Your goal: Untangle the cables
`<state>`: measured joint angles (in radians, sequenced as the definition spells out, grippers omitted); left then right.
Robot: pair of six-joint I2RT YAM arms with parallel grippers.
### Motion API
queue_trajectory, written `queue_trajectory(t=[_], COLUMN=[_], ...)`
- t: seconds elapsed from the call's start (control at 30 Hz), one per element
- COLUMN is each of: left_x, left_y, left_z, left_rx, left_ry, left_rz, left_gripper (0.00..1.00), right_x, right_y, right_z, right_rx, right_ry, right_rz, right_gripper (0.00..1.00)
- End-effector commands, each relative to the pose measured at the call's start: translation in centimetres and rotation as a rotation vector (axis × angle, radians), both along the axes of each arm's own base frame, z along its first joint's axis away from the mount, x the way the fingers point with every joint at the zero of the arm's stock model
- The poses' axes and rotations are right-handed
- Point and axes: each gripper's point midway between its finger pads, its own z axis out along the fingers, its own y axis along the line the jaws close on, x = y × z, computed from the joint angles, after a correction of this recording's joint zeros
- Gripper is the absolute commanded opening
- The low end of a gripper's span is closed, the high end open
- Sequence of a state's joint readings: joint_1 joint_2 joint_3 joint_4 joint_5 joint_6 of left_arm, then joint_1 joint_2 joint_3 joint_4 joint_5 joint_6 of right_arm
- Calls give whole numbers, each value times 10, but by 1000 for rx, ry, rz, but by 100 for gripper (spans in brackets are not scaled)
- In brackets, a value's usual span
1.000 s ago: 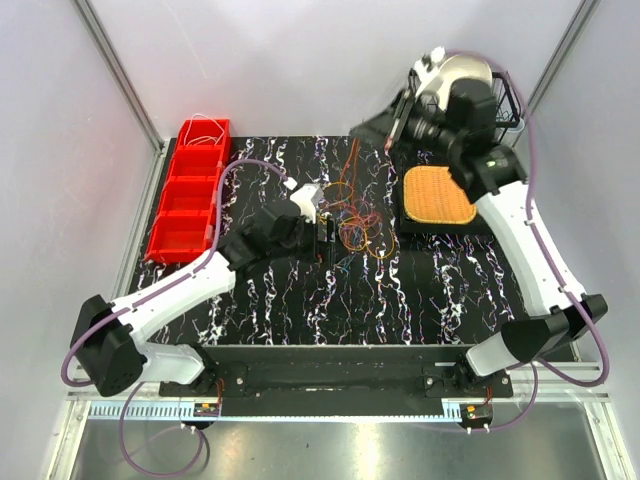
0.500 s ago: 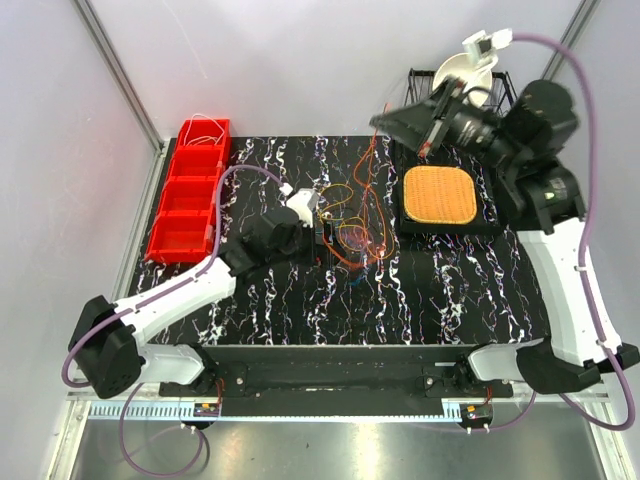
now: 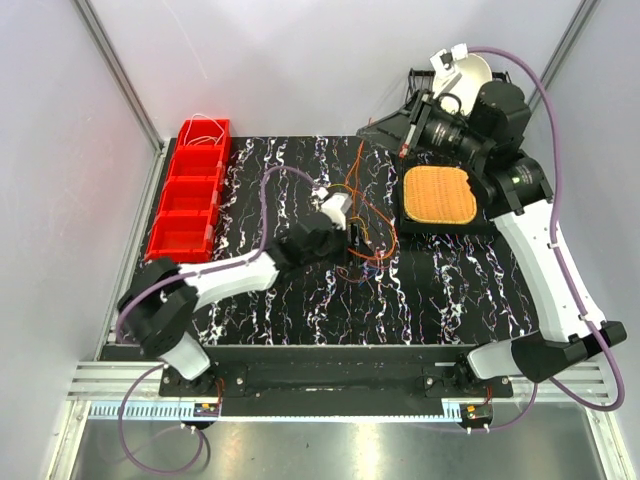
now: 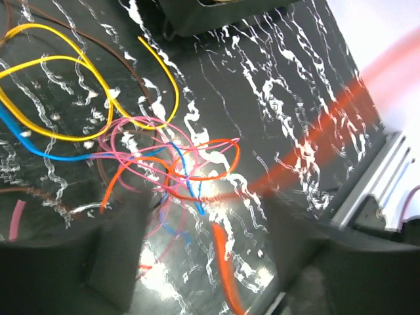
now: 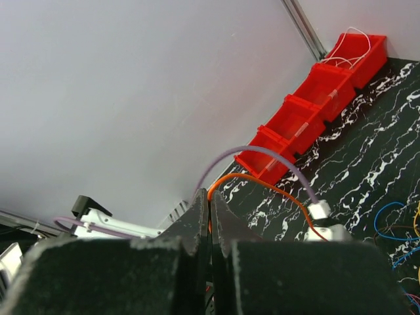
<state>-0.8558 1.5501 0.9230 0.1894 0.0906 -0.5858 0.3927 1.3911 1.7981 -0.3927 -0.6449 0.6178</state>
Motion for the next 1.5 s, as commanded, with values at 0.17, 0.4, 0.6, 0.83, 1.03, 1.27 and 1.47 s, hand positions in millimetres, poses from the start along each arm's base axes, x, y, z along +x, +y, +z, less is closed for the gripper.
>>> queue_trajectory(t=[0.17, 0.4, 0.6, 0.83, 1.03, 1.27, 1.47], left_x=[53, 84, 117, 167, 222, 261, 240], left_y=[-28, -29, 11, 89, 135, 186, 172], left_z=[23, -9, -34, -54, -67, -91, -56], left_rx=[-6, 98, 177, 284, 305, 397, 328], left_ry=[-125, -89, -56, -11, 95, 220, 153], left_rz=[90, 99, 163, 302, 402, 488, 379], left_gripper=[41, 41, 37, 0, 0, 23, 99], right_x=[-25, -52, -58, -62, -77, -98, -78], right_y=[-7, -25, -53, -65, -75, -89, -90], right_z=[79, 153, 187, 194, 207, 218, 193], right_rx=[71, 132, 183, 193, 209, 212, 166], right_ry=[-162, -308, -384, -413, -463, -534, -467], right_rz=[23, 21, -40, -93, -133, -199, -243], right_gripper=[0, 0, 0, 0, 0, 0, 0])
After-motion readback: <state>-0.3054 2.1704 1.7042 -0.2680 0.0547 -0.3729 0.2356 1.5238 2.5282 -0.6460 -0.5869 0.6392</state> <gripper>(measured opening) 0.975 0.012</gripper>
